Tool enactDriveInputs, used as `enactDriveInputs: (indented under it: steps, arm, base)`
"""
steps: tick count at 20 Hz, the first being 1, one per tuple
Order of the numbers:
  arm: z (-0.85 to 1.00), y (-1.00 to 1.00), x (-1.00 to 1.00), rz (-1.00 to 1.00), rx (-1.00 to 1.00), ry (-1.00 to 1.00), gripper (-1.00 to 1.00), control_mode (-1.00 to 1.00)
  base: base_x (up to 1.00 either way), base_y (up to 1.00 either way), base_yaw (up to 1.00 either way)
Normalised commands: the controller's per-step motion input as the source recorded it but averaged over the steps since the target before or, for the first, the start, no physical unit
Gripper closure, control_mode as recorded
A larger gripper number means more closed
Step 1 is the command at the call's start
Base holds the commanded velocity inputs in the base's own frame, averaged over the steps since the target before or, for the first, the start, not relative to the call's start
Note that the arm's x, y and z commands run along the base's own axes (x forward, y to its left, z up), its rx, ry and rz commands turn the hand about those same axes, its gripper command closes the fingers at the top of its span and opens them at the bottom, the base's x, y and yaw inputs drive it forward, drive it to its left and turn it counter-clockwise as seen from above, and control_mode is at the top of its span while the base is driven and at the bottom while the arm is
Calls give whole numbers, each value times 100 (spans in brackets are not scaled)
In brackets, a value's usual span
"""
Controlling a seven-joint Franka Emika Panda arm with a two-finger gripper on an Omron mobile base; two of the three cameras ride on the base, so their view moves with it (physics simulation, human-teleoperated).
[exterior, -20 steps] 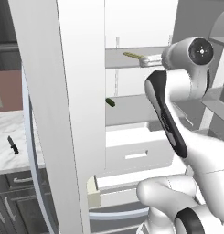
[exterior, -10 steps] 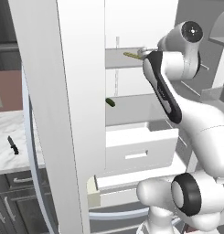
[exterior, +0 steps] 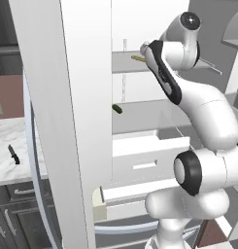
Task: Retrieve the butter from the fridge and place it on a plate on the dining table. Then retrieve the butter knife by the fridge and place it near the plate.
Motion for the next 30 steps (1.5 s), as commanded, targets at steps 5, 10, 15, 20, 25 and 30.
enactDriveInputs:
  steps: [5,10,15,20,25,30]
  arm:
    - [-19,0,67,0,0,3,-100,-100]
    - [-6,0,54,2,0,9,-100,-100]
    - [-14,0,51,10,0,10,-100,-100]
    - [-10,0,30,8,0,7,-100,-100]
    - [-5,4,14,1,0,12,-100,-100]
    - [-17,9,19,0,0,13,-100,-100]
  base:
    - [0,0,0]
    - [0,0,0]
    - [0,0,0]
    - [0,0,0]
    - [0,0,0]
    - [0,0,0]
